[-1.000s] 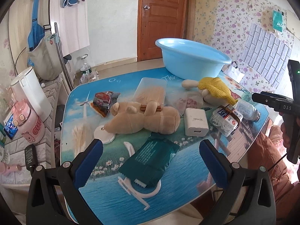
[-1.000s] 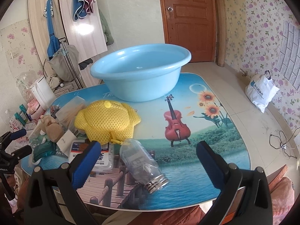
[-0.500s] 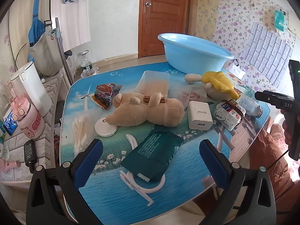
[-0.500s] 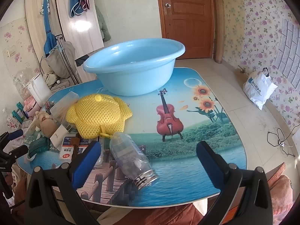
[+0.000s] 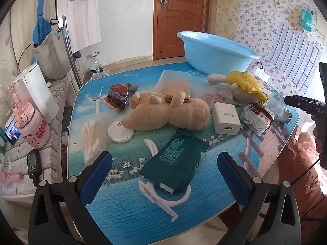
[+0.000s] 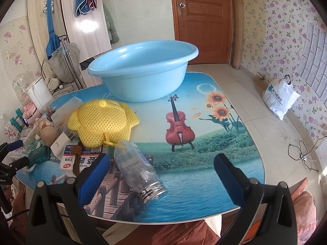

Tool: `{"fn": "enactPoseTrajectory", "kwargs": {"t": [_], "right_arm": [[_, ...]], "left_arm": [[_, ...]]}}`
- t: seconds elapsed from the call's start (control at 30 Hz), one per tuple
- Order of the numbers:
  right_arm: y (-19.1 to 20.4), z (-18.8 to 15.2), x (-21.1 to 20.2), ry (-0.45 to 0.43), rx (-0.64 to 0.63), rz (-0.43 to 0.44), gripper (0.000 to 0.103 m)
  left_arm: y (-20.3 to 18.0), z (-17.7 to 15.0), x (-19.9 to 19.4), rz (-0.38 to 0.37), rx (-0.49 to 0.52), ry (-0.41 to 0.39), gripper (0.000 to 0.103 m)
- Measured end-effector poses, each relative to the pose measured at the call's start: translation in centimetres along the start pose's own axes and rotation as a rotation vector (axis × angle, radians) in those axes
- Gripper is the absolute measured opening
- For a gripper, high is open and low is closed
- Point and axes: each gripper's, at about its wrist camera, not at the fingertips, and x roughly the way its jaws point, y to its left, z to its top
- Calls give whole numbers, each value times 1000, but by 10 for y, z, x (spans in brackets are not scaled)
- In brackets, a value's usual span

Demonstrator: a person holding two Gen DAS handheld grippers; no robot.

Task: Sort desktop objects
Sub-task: 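Grasp the dark green packet with the left tool while the right tool grasps the clear bottle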

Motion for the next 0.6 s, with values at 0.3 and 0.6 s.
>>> {"fn": "enactPoseTrajectory", "kwargs": {"t": [0.3, 0.6], "right_arm": [[7, -5, 10, 40, -35, 2, 103], [19, -11, 25, 82, -79, 16, 102]], "left_arm": [[-7, -10, 19, -62, 4, 51, 103], [-1, -11, 18, -86, -22, 27, 58]]}}
